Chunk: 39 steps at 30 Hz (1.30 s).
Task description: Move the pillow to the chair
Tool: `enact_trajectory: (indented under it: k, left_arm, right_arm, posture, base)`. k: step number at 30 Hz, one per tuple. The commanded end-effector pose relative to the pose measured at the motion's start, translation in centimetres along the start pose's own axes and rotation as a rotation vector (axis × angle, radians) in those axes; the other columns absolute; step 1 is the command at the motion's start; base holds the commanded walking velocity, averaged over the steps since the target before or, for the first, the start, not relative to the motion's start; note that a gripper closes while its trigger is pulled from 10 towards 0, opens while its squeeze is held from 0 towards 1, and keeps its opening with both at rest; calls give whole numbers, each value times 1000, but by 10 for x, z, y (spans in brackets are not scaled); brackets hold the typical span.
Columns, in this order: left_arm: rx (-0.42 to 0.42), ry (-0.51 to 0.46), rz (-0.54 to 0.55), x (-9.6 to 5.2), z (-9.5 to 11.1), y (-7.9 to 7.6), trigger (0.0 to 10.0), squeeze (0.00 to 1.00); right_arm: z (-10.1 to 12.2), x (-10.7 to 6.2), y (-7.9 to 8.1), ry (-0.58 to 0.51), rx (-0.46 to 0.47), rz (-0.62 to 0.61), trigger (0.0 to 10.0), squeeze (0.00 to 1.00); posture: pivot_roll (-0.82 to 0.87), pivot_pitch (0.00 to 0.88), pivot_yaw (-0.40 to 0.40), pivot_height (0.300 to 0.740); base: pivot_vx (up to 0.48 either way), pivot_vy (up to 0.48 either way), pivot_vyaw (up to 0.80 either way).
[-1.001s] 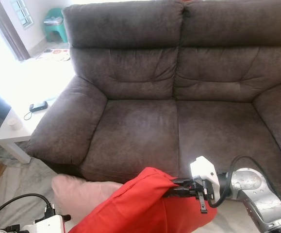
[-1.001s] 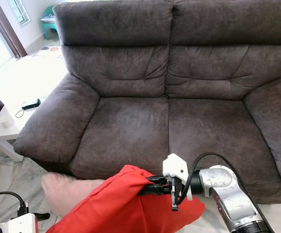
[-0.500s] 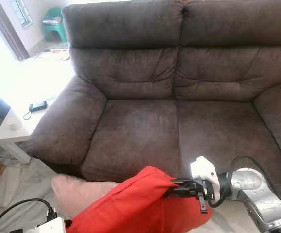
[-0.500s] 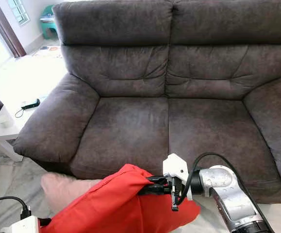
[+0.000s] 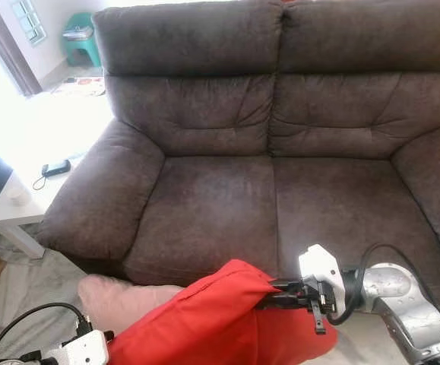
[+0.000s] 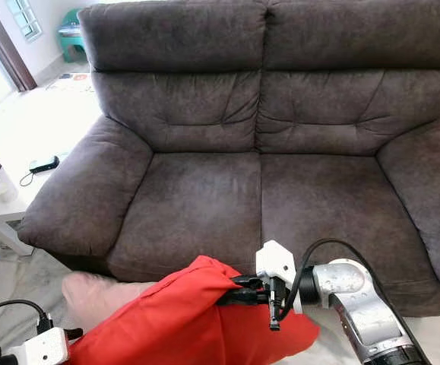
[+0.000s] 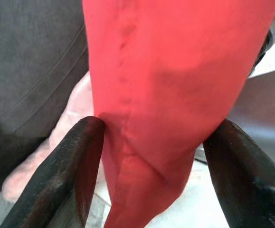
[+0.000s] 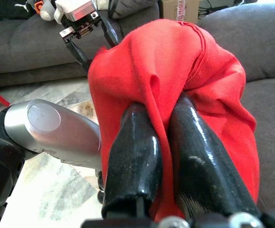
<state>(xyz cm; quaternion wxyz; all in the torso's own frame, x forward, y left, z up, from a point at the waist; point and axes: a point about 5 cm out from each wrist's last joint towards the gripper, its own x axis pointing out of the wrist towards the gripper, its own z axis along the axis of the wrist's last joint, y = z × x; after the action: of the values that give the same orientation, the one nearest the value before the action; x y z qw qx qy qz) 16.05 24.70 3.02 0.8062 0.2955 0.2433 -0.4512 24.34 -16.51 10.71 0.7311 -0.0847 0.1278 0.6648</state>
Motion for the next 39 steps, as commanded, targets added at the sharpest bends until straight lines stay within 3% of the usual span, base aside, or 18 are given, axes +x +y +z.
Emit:
enact_trajectory:
  k: [1, 18, 39]
  left_arm:
    - [0, -2, 0, -1, -1, -1, 0, 0]
    - [-102, 16, -110, -3, -8, -16, 0, 0]
    - [-100, -50, -47, 0, 9, -2, 0, 0]
  right_arm:
    - [27, 0, -4, -94, -106, 8, 10000, 0]
    - [27, 0, -5, -94, -109, 1, 10000, 0]
    - [27, 2, -5, -101, -109, -7, 10000, 0]
  posture:
    - [48, 40, 46, 740]
    - [51, 51, 46, 740]
    - [54, 55, 52, 740]
  base:
    - [0, 0, 0]
    - [0, 0, 0]
    - [0, 0, 0]
